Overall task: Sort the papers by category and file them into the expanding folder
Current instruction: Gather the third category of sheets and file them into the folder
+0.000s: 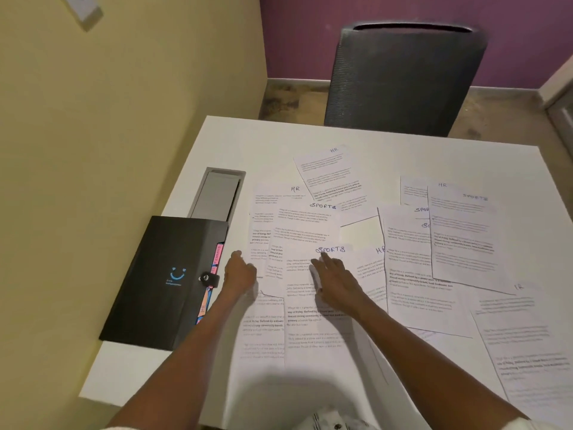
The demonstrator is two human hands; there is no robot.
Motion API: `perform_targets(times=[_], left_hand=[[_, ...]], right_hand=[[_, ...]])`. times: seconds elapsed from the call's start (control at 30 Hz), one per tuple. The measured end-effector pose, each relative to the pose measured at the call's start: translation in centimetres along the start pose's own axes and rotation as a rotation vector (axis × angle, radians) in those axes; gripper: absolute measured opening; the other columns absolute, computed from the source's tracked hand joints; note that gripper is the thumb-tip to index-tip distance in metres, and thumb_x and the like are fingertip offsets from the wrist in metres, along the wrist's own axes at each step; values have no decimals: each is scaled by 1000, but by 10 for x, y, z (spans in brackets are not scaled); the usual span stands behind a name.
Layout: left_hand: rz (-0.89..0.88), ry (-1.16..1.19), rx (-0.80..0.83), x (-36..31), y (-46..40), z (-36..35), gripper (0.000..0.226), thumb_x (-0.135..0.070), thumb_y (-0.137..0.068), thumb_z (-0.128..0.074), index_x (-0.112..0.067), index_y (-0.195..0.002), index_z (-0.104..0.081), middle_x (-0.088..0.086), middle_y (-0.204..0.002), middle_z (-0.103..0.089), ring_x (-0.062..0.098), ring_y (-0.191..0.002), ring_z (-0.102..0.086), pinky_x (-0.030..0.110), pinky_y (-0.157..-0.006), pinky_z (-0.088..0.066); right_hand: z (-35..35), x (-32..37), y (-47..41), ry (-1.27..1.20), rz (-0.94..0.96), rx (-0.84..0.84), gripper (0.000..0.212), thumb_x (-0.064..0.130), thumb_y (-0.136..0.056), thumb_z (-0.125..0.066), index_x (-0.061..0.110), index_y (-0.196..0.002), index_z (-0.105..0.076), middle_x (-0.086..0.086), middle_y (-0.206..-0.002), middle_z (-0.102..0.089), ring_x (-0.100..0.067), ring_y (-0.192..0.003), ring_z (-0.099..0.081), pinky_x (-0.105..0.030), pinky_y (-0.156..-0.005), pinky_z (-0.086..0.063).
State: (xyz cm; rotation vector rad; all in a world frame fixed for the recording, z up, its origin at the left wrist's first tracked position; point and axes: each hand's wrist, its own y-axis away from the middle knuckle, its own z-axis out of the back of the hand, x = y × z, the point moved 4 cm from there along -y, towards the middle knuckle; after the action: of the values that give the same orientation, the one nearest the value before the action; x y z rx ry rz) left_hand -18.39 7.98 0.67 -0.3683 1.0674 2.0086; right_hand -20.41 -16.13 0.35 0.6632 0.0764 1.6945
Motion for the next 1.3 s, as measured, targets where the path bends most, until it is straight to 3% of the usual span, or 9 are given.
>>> perform_targets(times=[0.2,0.4,0.53,0.7,0.8,0.9,1.0,1.1,1.3], left_hand=[[29,-9,41,-17,-28,-2,57,2,-97,-38,-2,-152,-21,20,-144,-46,25,-108,-51,27,-81,-33],[13,-1,48,-26,-53,1,53,-15,-91,-53,2,-139,-37,18,-129,-58,30,-111,-58,34,-84,-45],[-99,-88,57,-34,-60,-3,29,-31,-87,-55,-10,-101,-68,-3,-96,-69,22,-85,-65,27,-64,-48],[-229,-142,-178,-51,-40,6,44,-23,-95,-51,-12,-53,-47,0,-53,-53,21,-54,-50,27,-47,-30],[-266,-128,-282,-70,-23,23,41,-16,-98,-48,-9,-58,-48,-3,-54,-47,19,-56,-49,28,-48,-28],[-322,-176,-394,-90,-2,47,31,-15,-99,-47,-6,-76,-65,2,-67,-60,24,-66,-59,26,-55,-36],[-361,-177,-536,-103,20,72,27,-15,-99,-47,-9,-88,-71,3,-74,-65,23,-65,-58,29,-61,-49],[-376,-105,-598,-108,41,89,27,-18,-99,-48,-12,-89,-73,3,-77,-70,24,-68,-65,34,-66,-57],[-360,155,-348,-104,73,77,31,-24,-97,-57,-11,-70,-67,1,-69,-69,11,-58,-59,23,-51,-38]], right_hand=[[-25,-14,-3,216,24,121,48,6,-79,-56,12,-125,-44,-14,-159,-14,-34,-129,-36,-47,-90,-49],[-26,-14,-7,252,23,111,55,11,-80,-60,14,-131,-40,-12,-161,-11,-31,-133,-33,-43,-93,-49],[-22,-14,-6,227,17,142,58,11,-81,-58,15,-135,-38,-10,-162,-8,-30,-136,-30,-42,-95,-49],[-20,-14,-4,219,30,147,57,8,-79,-56,13,-133,-38,-10,-162,-5,-31,-135,-29,-44,-91,-51],[-22,-15,-2,229,33,141,54,8,-81,-54,13,-133,-38,-10,-162,-4,-31,-136,-28,-43,-90,-51],[-21,-17,-1,218,38,148,44,10,-83,-50,11,-127,-42,-10,-162,-6,-31,-136,-29,-43,-91,-48],[-13,-20,-4,97,14,158,32,19,-83,-48,9,-114,-48,-14,-153,-31,-31,-131,-40,-42,-95,-47],[13,-19,-8,-175,-68,62,45,34,-88,-55,10,-126,-52,-8,-135,-55,-25,-125,-51,-32,-100,-42],[94,-4,-4,-960,-234,-160,67,56,-86,-63,15,-136,-48,3,-128,-54,-16,-114,-54,-33,-97,-44]])
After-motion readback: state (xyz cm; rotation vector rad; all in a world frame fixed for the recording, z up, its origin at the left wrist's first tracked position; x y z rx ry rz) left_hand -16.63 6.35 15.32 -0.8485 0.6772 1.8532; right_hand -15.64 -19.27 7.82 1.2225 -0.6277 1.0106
